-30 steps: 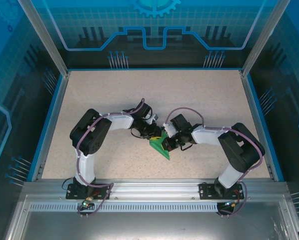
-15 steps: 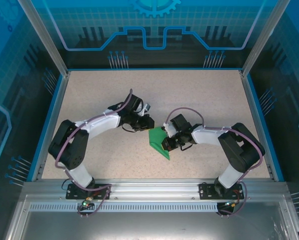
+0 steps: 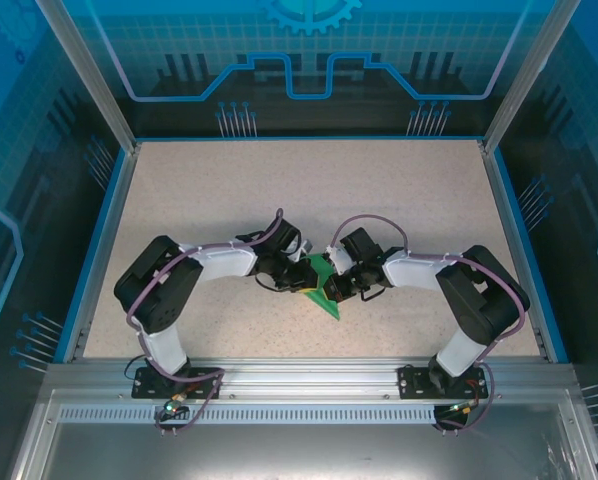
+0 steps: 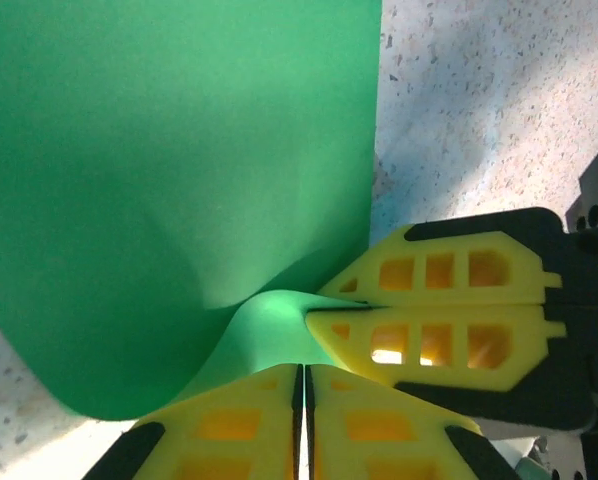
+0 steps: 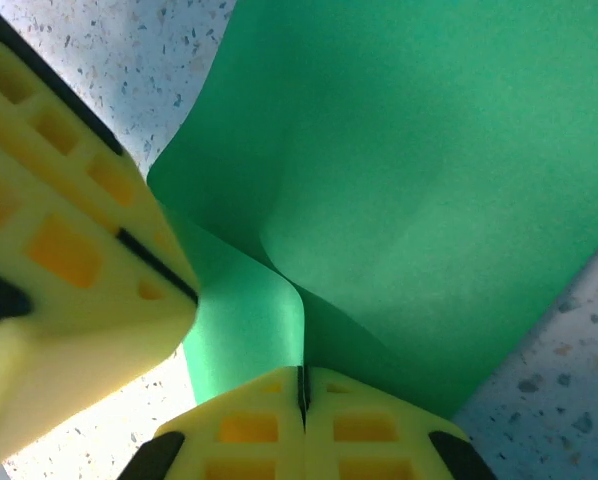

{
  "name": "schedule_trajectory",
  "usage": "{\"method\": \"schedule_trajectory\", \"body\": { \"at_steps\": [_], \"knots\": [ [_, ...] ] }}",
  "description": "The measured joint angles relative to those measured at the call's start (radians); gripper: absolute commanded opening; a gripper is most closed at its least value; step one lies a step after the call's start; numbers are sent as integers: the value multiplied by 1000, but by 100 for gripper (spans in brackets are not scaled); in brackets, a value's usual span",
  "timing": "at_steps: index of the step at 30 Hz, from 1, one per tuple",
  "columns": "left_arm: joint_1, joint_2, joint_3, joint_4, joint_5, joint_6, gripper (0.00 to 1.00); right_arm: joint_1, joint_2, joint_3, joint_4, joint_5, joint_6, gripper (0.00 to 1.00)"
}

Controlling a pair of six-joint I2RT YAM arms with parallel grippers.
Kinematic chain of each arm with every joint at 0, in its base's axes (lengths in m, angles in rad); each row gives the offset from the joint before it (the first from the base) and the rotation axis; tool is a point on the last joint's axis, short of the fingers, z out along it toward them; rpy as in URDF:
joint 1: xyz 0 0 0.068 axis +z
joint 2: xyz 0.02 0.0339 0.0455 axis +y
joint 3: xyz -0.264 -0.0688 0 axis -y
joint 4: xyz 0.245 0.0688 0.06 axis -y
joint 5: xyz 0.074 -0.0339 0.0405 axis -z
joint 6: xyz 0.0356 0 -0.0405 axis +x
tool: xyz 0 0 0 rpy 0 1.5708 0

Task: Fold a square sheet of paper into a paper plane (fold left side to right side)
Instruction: Third fold the triangle at the center of the table.

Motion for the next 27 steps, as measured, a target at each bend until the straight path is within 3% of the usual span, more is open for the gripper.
{"method": "schedule_trajectory", "body": {
  "at_steps": [13, 16, 24, 27],
  "knots": [
    [-2, 46, -26, 37, -16, -13, 12, 1, 9, 18, -26, 1, 0, 3],
    [-2, 46, -34, 50, -16, -13, 12, 1, 9, 20, -29, 1, 0, 9],
    [-2, 41, -58, 91, -15, -13, 11, -24, -65, 39, -135, 16, 11, 43],
    [-2, 41, -59, 94, -15, -13, 11, -44, -121, 55, -172, 23, 18, 46]
  ]
}}
